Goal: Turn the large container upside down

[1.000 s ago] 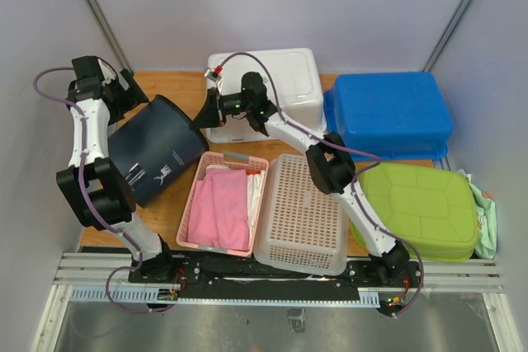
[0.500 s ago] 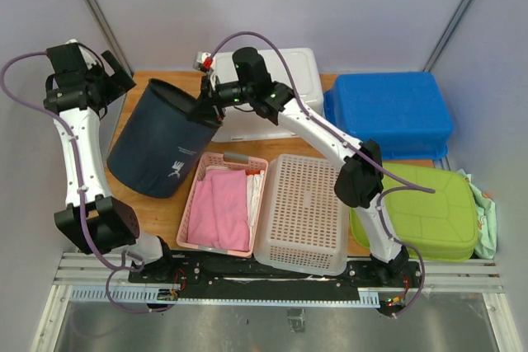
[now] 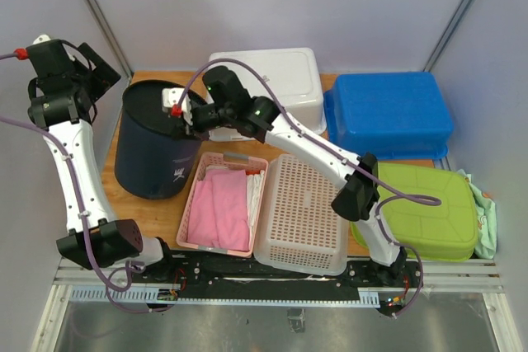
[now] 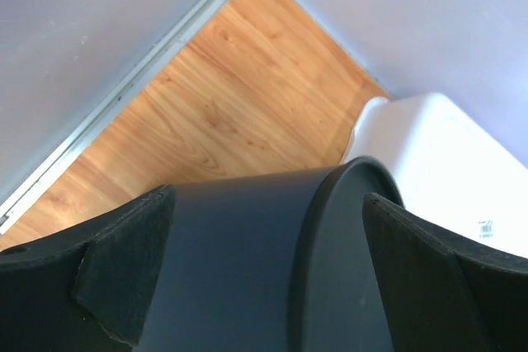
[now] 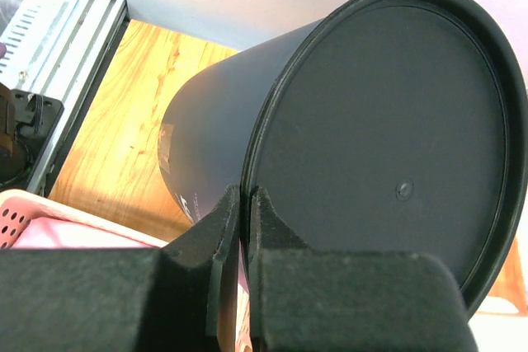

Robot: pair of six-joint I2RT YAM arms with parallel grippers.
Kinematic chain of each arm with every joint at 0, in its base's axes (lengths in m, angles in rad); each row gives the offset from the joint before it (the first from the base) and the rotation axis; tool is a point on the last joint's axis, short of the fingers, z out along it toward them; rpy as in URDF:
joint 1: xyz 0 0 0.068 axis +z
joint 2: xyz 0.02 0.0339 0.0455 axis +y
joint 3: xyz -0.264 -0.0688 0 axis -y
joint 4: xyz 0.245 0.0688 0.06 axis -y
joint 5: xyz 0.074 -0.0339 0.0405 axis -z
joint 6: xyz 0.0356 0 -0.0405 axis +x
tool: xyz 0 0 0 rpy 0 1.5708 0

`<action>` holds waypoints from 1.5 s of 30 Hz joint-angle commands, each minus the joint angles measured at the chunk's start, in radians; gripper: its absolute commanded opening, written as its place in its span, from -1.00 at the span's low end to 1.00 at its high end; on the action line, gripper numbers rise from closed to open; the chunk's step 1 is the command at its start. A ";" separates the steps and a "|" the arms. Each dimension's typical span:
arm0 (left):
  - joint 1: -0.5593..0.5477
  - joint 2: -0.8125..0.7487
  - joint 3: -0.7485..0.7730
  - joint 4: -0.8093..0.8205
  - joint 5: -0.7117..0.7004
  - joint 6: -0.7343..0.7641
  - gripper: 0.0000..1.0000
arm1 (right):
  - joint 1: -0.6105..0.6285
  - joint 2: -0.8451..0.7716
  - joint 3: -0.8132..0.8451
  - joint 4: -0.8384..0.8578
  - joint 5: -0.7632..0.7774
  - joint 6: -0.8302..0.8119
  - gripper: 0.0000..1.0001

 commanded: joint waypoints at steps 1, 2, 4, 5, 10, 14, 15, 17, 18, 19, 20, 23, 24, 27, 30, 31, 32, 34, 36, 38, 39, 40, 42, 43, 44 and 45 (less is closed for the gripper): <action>0.008 -0.055 0.099 -0.011 -0.100 -0.054 0.98 | 0.079 -0.038 -0.051 -0.026 0.114 -0.153 -0.99; 0.008 -0.063 0.118 -0.012 -0.122 -0.061 0.98 | 0.093 -0.039 -0.065 -0.023 0.131 -0.166 -0.99; 0.008 -0.077 0.158 -0.015 -0.165 -0.067 0.98 | 0.118 -0.042 -0.094 -0.014 0.164 -0.178 -0.99; 0.008 -0.083 0.179 -0.018 -0.176 -0.067 0.98 | 0.130 -0.043 -0.107 -0.008 0.181 -0.186 -0.99; 0.008 -0.102 0.266 -0.039 -0.130 -0.036 0.98 | 0.177 -0.019 -0.119 0.043 0.269 -0.186 -0.97; 0.009 -0.140 0.226 -0.002 0.003 -0.049 0.98 | 0.194 0.021 -0.091 0.115 0.310 -0.138 -0.19; 0.008 -0.148 0.207 0.018 0.051 -0.053 0.98 | 0.195 0.033 -0.078 0.132 0.321 -0.117 -0.01; 0.009 -0.156 0.171 0.050 0.118 -0.063 0.98 | 0.194 0.054 -0.032 0.144 0.342 -0.076 0.20; 0.008 -0.153 0.164 0.056 0.147 -0.065 0.98 | 0.194 0.054 -0.010 0.144 0.354 -0.055 0.31; 0.009 -0.150 0.166 0.056 0.179 -0.064 0.98 | 0.194 0.047 0.005 0.143 0.366 -0.036 0.41; 0.007 -0.150 0.167 0.061 0.205 -0.066 0.98 | 0.194 0.029 -0.001 0.145 0.377 -0.022 0.43; 0.006 -0.161 0.163 0.094 0.271 -0.083 0.98 | 0.194 -0.075 -0.103 0.174 0.472 0.003 0.45; 0.003 -0.161 0.164 0.105 0.293 -0.089 0.98 | 0.193 -0.116 -0.156 0.190 0.524 0.013 0.46; -0.044 -0.142 0.184 0.115 0.327 -0.099 0.98 | 0.179 -0.276 -0.332 0.223 0.662 0.073 0.48; -0.186 -0.119 0.216 0.115 0.281 -0.093 0.98 | 0.138 -0.435 -0.500 0.204 0.786 0.174 0.49; -0.241 -0.109 0.228 0.115 0.250 -0.084 0.98 | 0.115 -0.488 -0.556 0.184 0.803 0.210 0.50; -0.294 -0.098 0.237 0.114 0.214 -0.075 0.98 | 0.089 -0.539 -0.611 0.160 0.819 0.251 0.50; -0.398 -0.073 0.248 0.113 0.168 -0.054 0.98 | 0.030 -0.657 -0.713 0.075 0.849 0.314 0.51; -0.498 -0.056 0.246 0.112 0.118 -0.034 0.98 | -0.041 -0.755 -0.813 -0.001 0.887 0.358 0.51; -0.593 -0.039 0.230 0.111 0.067 -0.019 0.98 | -0.122 -0.849 -0.918 -0.084 0.927 0.421 0.52; -0.645 -0.028 0.219 0.112 0.034 -0.012 0.98 | -0.173 -0.898 -0.958 -0.125 0.939 0.453 0.53; -0.701 -0.013 0.209 0.111 -0.006 -0.001 0.98 | -0.224 -0.943 -1.001 -0.155 0.942 0.484 0.53; -0.816 0.022 0.199 0.110 -0.074 0.018 0.98 | -0.333 -1.031 -1.070 -0.215 0.946 0.545 0.55; -0.870 0.042 0.194 0.110 -0.103 0.030 0.98 | -0.397 -1.062 -1.091 -0.248 0.945 0.583 0.55; -0.920 0.060 0.189 0.112 -0.132 0.040 0.98 | -0.454 -1.089 -1.108 -0.280 0.943 0.603 0.56; -0.965 0.079 0.188 0.110 -0.159 0.048 0.98 | -0.504 -1.110 -1.123 -0.306 0.956 0.622 0.56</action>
